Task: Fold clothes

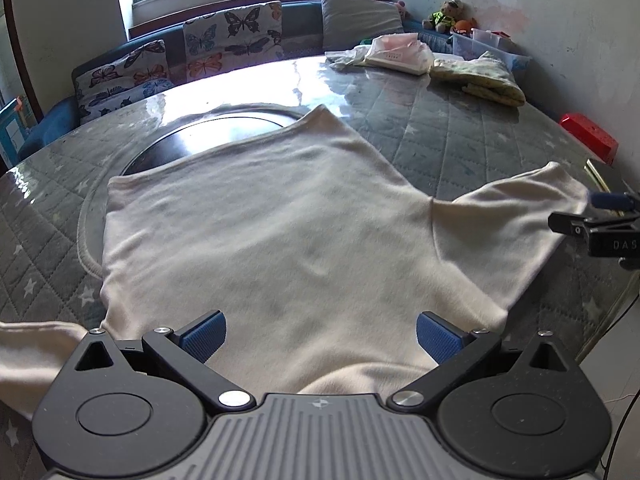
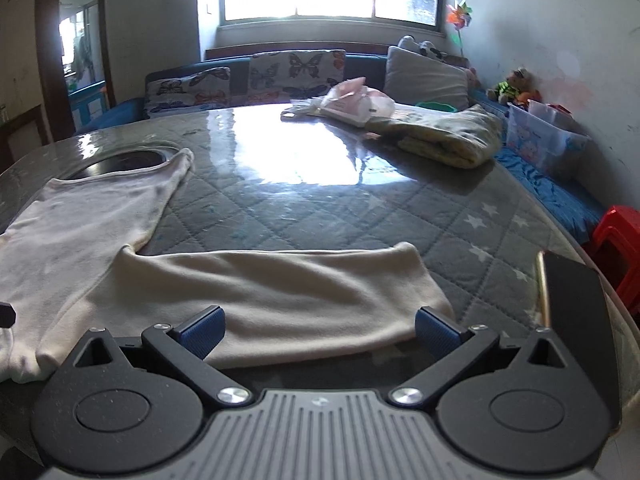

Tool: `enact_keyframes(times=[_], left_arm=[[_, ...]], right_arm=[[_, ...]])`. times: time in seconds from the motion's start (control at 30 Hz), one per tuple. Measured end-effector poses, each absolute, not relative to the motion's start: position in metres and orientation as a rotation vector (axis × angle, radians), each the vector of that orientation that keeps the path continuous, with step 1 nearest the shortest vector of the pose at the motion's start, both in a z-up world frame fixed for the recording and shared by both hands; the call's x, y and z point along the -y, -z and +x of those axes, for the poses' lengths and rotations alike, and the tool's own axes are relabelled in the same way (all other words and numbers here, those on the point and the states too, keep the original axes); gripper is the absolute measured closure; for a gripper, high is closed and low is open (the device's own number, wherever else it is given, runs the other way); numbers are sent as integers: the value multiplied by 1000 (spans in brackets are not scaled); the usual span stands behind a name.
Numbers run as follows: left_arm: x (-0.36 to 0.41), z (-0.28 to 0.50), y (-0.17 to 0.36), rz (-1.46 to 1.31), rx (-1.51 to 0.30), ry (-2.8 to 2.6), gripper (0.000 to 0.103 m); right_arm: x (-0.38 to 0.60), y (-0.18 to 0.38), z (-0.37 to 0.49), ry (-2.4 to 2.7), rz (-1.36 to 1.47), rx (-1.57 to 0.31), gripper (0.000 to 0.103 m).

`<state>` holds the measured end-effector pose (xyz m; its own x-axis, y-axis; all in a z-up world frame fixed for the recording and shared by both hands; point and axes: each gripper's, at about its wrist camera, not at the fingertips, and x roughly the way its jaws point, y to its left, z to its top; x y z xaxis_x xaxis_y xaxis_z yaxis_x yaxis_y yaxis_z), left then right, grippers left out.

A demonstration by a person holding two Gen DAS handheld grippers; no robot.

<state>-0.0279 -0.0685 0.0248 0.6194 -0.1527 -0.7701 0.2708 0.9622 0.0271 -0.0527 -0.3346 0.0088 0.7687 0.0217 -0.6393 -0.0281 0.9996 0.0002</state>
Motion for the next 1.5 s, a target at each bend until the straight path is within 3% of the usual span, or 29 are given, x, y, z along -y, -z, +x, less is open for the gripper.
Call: enact_keyframes(times=[0.63, 0.77, 0.87, 0.9, 1.5], left_arm=[[99, -12, -19, 182, -869, 298, 0], [104, -11, -16, 192, -875, 306, 0], [108, -11, -13, 203, -878, 313, 0], [109, -11, -13, 208, -877, 316, 0], [117, -7, -5, 214, -904, 315, 0]], right_arm=[[377, -1, -37, 57, 87, -704, 27], [378, -3, -38, 44, 96, -696, 49], [383, -5, -37, 26, 144, -690, 85], [385, -7, -38, 22, 163, -684, 89], [355, -76, -47, -146, 208, -500, 93]])
